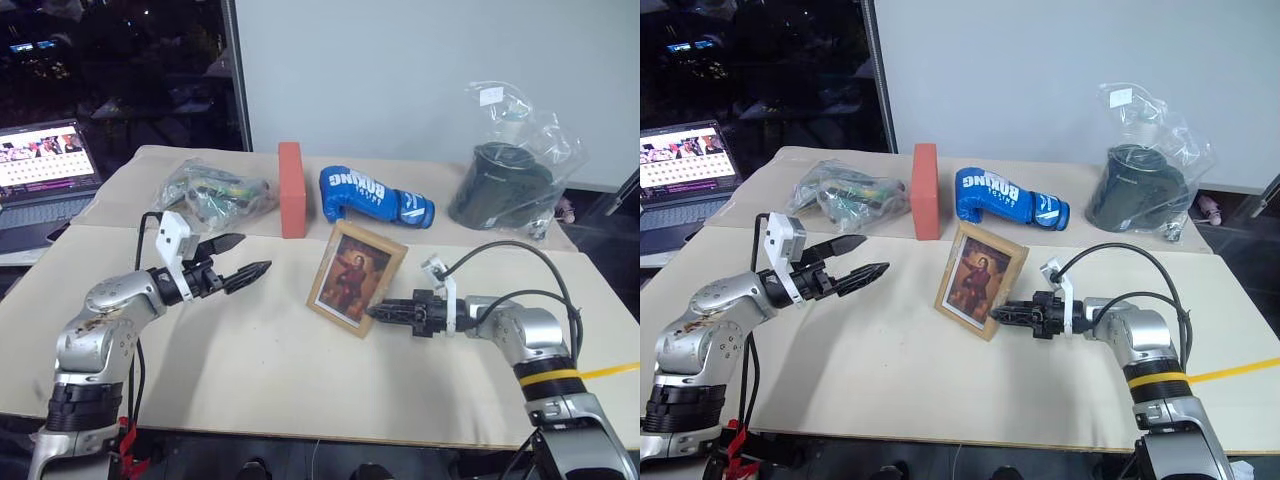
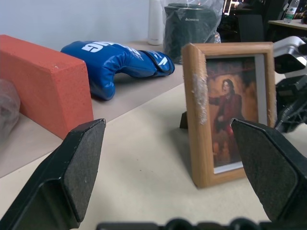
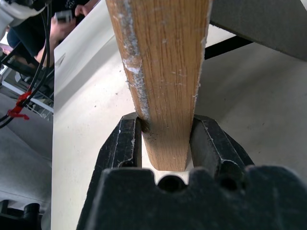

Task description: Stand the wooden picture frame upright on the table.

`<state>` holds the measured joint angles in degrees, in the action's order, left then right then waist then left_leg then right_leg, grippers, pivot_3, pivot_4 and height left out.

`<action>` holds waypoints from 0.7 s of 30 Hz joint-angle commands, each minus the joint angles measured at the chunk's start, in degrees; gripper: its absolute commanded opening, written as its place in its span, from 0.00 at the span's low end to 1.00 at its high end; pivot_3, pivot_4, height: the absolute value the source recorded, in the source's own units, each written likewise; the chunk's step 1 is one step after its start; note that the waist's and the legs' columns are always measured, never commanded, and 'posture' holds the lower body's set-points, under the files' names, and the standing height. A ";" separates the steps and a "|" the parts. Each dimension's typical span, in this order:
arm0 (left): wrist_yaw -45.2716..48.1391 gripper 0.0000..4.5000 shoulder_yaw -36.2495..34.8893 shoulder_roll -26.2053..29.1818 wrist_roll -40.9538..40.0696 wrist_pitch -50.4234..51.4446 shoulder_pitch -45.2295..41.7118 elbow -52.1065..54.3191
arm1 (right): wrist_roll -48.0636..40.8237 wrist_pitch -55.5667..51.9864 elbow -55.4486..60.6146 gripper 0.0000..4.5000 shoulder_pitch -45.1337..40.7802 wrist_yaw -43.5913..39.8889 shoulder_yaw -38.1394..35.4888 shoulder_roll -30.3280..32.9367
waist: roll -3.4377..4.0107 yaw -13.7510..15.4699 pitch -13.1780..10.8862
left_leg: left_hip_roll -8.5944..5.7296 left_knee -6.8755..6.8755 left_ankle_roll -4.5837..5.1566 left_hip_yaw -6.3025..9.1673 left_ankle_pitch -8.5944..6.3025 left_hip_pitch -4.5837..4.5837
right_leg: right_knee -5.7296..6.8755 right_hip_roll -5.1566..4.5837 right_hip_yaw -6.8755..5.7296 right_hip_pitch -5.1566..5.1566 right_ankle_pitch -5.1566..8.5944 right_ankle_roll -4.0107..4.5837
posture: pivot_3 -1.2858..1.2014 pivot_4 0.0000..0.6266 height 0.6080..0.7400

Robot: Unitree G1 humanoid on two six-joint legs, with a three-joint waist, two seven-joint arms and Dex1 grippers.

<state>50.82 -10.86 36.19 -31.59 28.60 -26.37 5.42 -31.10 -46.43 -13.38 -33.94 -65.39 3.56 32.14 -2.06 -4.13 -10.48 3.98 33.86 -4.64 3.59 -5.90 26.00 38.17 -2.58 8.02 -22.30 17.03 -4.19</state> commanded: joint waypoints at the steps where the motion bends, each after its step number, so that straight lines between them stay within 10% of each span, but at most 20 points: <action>1: 0.50 1.00 0.72 0.34 0.53 -1.02 -1.86 -0.77 | 0.43 -1.30 3.08 0.26 2.48 0.36 1.65 0.00 | 0.00 0.04 0.00 | 0.00 0.00 0.00 0.00 0.00 0.00 | 0.00 0.00 0.00 0.01 0.00 0.00 | 0.52 0.24 0.92; 4: 0.92 1.00 1.39 0.43 1.13 -1.85 -2.10 -1.32 | 1.25 -0.69 3.96 0.26 3.04 1.16 1.59 0.15 | 0.00 -0.03 0.00 | 0.00 0.00 0.00 0.00 0.00 -0.01 | 0.00 0.00 0.00 0.01 0.00 -0.01 | 0.52 0.24 0.92; 13: 0.65 1.00 3.05 0.62 3.80 -3.01 -1.75 -2.75 | -6.20 -9.16 7.54 0.99 5.76 0.66 -7.14 4.90 | 0.01 0.31 0.00 | -0.01 0.01 0.00 0.00 0.00 0.05 | -0.02 -0.02 0.00 -0.01 0.00 0.00 | 0.52 0.24 0.92; 21: -3.04 1.00 2.77 1.31 7.47 -2.80 0.94 -4.10 | -5.72 -0.75 23.15 0.99 23.79 -8.04 -12.37 19.58 | 0.01 0.94 0.00 | -0.01 0.00 0.04 0.00 -0.03 0.06 | -0.09 -0.01 0.00 0.01 0.07 -0.12 | 0.52 0.24 0.92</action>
<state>48.47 -6.59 36.86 -24.33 26.30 -25.77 0.87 -40.49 -55.24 5.74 -12.56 -71.07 -7.39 49.36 -2.05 -3.20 -10.48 3.96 33.88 -4.60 3.57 -5.93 26.06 38.07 -2.61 8.03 -22.30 17.17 -4.41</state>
